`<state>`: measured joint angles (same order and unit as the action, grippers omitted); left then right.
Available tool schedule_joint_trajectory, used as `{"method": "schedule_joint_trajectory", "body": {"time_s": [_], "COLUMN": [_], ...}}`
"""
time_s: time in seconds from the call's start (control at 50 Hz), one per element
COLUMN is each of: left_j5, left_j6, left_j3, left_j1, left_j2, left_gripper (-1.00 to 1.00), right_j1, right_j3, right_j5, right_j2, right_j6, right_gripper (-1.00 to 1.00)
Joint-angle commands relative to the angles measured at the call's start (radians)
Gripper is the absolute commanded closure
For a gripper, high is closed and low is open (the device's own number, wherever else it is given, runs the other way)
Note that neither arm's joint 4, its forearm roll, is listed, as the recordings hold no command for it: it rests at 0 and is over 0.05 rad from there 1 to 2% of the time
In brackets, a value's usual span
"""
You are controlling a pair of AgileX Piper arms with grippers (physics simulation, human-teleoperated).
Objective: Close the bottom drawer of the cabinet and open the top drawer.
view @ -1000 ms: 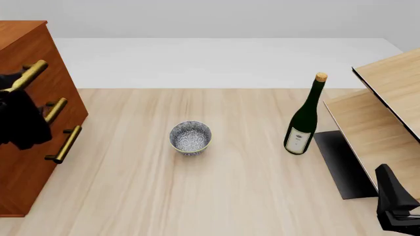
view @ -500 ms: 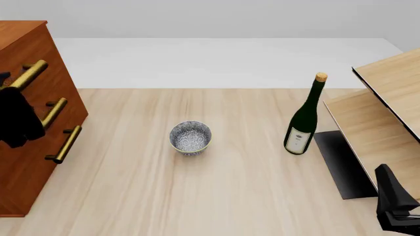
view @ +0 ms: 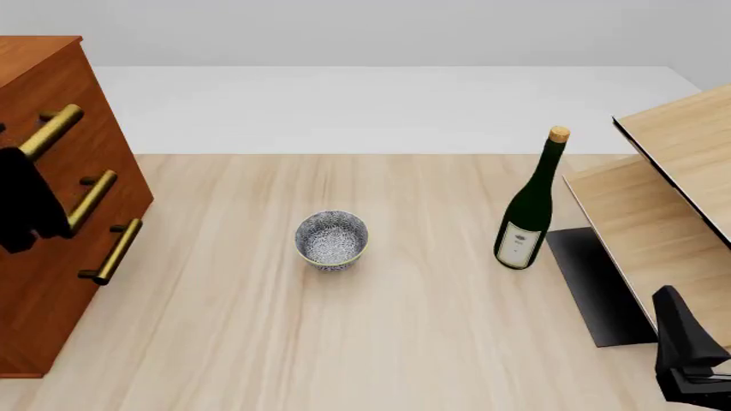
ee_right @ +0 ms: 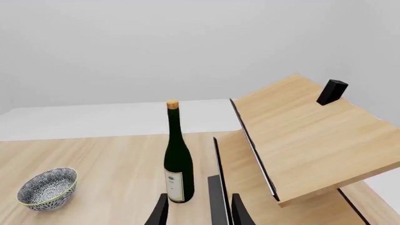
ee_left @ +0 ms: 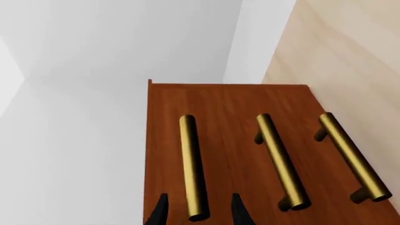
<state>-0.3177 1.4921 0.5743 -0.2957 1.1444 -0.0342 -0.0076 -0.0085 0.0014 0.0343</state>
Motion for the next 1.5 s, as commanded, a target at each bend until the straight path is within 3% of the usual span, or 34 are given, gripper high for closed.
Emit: {"method": "schedule_joint_trajectory", "body": {"time_s": [0.02, 0.34, 1.5], "left_j5": [-0.021, -0.034, 0.01], "left_j6": [0.016, 0.028, 0.02], "left_j3": [-0.006, -0.012, -0.019], "left_j1": [-0.005, 0.008, 0.187], "left_j2": [0.017, 0.009, -0.036], "left_gripper": [1.0, 1.0, 1.0], "right_j1": [-0.001, -0.002, -0.007], "right_j3": [0.001, 0.0, -0.001], "right_j5": [0.0, 0.0, -0.002], "right_j2": [0.0, -0.001, 0.0], "right_j6": [0.001, 0.003, 0.017], "right_gripper": [-1.0, -1.0, -1.0]}}
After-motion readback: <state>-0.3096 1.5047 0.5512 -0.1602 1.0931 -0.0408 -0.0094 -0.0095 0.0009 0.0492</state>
